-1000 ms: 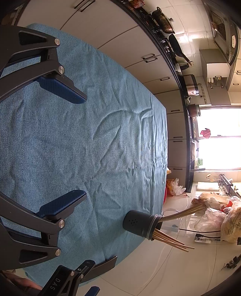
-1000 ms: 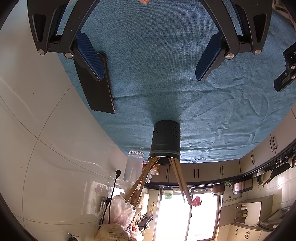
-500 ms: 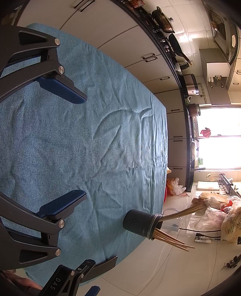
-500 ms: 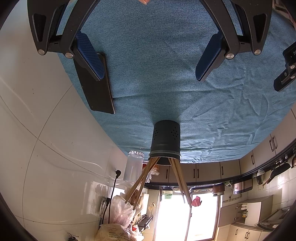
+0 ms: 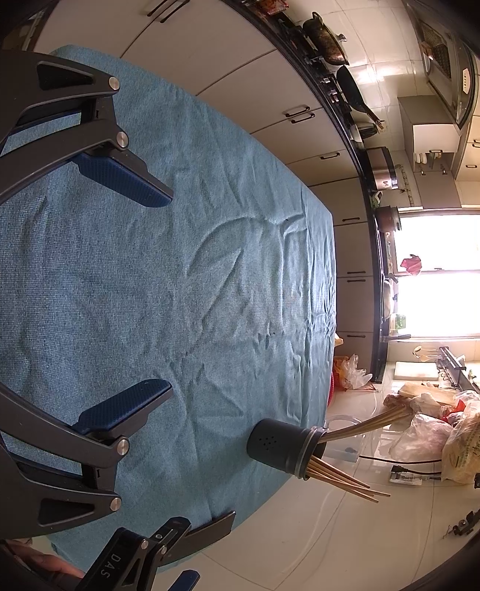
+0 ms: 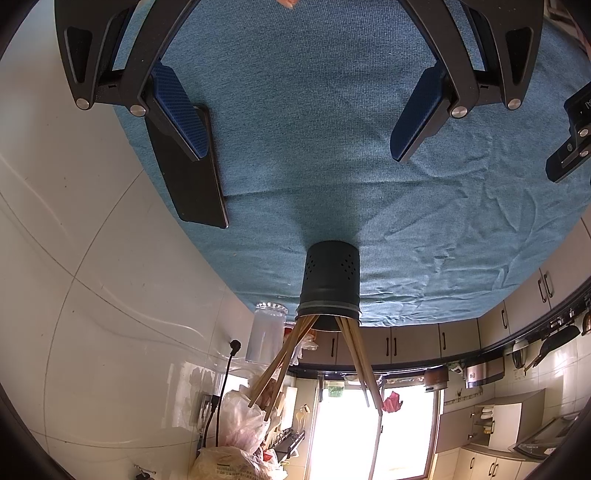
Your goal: Organize utensils
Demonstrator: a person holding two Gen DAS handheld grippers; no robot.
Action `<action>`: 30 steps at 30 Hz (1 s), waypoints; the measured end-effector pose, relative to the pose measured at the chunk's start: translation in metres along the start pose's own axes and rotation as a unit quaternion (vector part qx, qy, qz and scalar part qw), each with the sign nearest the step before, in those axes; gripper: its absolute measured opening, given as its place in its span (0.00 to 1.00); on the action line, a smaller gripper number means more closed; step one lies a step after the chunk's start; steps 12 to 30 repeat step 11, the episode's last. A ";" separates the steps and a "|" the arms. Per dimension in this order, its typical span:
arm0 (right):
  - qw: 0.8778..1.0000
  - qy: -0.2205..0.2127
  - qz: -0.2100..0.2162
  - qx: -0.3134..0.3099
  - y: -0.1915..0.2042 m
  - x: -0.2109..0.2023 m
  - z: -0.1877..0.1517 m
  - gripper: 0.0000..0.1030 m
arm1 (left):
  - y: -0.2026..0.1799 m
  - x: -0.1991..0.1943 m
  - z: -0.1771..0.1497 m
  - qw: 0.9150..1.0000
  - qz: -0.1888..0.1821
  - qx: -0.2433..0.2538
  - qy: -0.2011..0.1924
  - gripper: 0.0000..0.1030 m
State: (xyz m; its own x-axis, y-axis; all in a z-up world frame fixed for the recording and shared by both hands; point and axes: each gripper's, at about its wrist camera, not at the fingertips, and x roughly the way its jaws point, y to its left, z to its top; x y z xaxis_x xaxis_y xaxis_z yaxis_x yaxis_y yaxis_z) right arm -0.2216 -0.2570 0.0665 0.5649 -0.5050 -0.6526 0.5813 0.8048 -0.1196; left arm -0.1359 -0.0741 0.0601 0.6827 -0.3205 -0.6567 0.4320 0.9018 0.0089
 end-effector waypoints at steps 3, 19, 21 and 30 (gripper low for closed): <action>1.000 0.002 0.000 -0.002 0.000 0.003 0.000 0.98 | 0.000 0.002 -0.001 1.000 0.001 -0.001 0.002 0.91; 1.000 0.024 0.017 -0.001 -0.002 0.028 0.010 0.98 | 0.030 0.018 0.008 0.999 0.021 -0.030 0.008 0.91; 1.000 0.024 0.017 -0.001 -0.002 0.028 0.010 0.98 | 0.030 0.018 0.008 0.999 0.021 -0.030 0.008 0.91; 1.000 0.024 0.017 -0.001 -0.002 0.028 0.010 0.98 | 0.030 0.018 0.008 0.999 0.021 -0.030 0.008 0.91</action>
